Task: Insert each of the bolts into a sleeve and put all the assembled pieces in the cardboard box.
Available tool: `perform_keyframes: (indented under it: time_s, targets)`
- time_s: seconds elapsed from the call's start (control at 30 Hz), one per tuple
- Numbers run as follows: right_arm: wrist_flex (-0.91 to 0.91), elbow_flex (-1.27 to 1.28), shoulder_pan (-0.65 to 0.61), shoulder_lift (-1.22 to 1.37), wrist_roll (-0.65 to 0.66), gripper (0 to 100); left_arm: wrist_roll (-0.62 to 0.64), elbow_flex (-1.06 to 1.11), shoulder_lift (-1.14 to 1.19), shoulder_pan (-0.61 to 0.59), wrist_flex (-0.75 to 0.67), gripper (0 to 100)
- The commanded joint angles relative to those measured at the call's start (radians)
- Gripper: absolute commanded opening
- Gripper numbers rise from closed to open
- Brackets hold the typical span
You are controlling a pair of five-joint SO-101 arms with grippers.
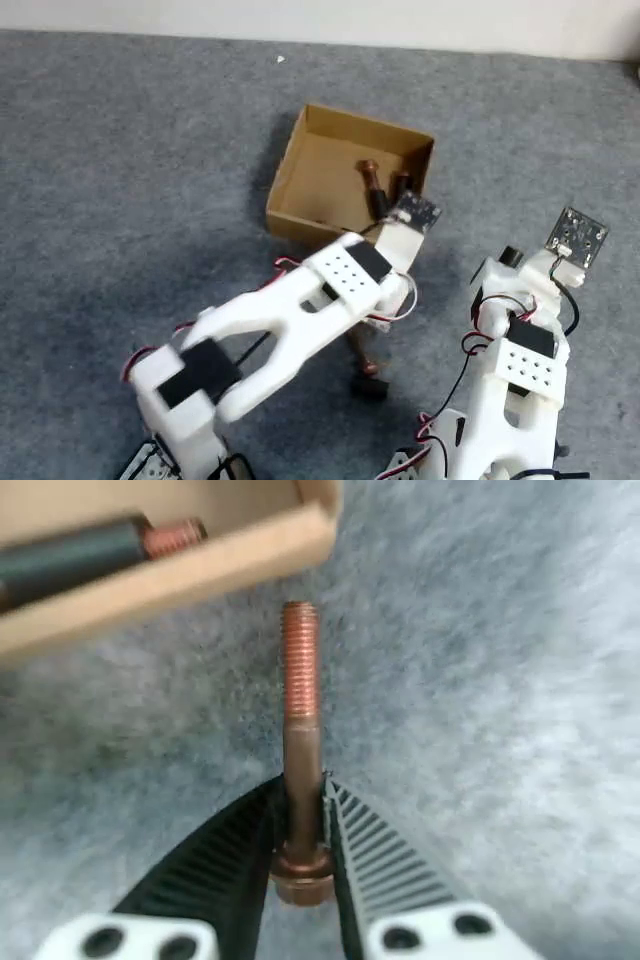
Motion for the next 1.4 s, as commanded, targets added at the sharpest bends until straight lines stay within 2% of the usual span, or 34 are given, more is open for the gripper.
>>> perform_keyframes:
  time_s: [0.0, 0.03, 0.1, 0.27, 0.5, 0.7, 0.83, 0.93, 1.1, 1.27, 1.37]
  targets:
    - [-0.03, -0.008, 0.01, -0.038, -0.003, 0.5, 0.008, 0.039, -0.225, -0.025, 0.041, 1]
    - [-0.03, -0.008, 0.008, -0.038, -0.003, 0.5, 0.02, 0.064, -0.262, -0.039, 0.041, 1]
    - [-0.03, -0.008, 0.008, -0.038, -0.003, 0.5, 0.121, 0.119, -0.325, -0.065, 0.041, 1]
    - [-0.03, -0.008, 0.005, -0.038, -0.003, 0.5, 0.493, 0.213, -0.449, -0.163, 0.049, 1]
    - [-0.03, -0.008, 0.005, -0.038, -0.003, 0.5, 0.749, 0.346, -0.582, -0.346, 0.1, 1]
    - [-0.03, -0.008, 0.005, -0.038, -0.003, 0.5, 1.023, 0.473, -0.63, -0.479, 0.092, 1]
    - [-0.03, -0.008, 0.005, -0.038, -0.003, 0.5, 1.192, 0.486, -0.628, -0.533, 0.095, 1]
    - [-0.03, -0.008, 0.005, -0.038, -0.003, 0.5, 1.254, 0.509, -0.628, -0.538, 0.083, 1]
    - [-0.03, -0.008, 0.005, -0.038, -0.003, 0.5, 1.26, 0.562, -0.628, -0.541, 0.002, 2]
    - [-0.03, -0.008, 0.005, -0.038, -0.003, 0.5, 1.258, 0.57, -0.628, -0.535, -0.006, 18]
    - [-0.03, -0.008, 0.005, -0.038, -0.003, 0.5, 1.258, 0.57, -0.628, -0.512, -0.002, 22]
